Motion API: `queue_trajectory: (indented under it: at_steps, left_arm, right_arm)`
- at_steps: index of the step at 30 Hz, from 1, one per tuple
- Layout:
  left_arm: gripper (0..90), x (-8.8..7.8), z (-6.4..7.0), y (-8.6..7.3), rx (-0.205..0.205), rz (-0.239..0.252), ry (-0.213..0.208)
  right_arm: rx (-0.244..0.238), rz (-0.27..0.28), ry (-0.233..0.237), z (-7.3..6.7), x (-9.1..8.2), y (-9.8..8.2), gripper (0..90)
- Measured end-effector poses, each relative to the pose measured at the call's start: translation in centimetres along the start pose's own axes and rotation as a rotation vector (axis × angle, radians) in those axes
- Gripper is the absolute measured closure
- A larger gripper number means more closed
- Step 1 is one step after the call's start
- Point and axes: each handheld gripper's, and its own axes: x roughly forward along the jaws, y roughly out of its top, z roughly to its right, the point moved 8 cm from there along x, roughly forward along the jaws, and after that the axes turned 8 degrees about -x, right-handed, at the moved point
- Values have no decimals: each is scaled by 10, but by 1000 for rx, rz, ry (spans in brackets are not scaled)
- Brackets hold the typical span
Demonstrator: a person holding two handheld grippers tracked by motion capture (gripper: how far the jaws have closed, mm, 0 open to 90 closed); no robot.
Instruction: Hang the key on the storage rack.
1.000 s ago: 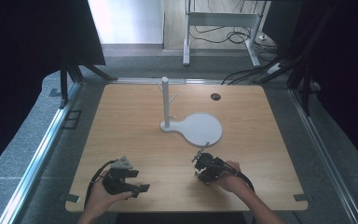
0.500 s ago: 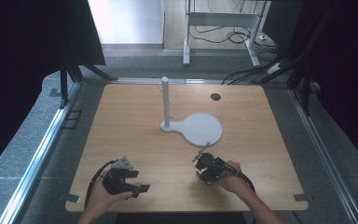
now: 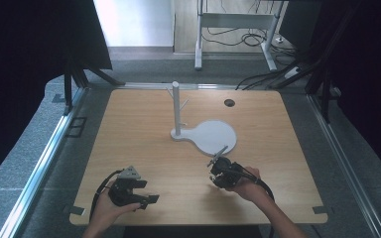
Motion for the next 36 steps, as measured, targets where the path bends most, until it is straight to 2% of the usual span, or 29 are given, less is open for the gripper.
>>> queue_trajectory:
  at_steps: [16,23,36]
  left_arm:
    - [250,2,2,0,10,-9,0]
    - [250,3,3,-1,13,-19,-3]
    - [250,6,4,-2,10,-26,-7]
  right_arm:
    - [11,82,-48,15,-28,15,848]
    - [20,105,-56,21,-34,21,847]
    - [27,111,-60,30,-38,30,847]
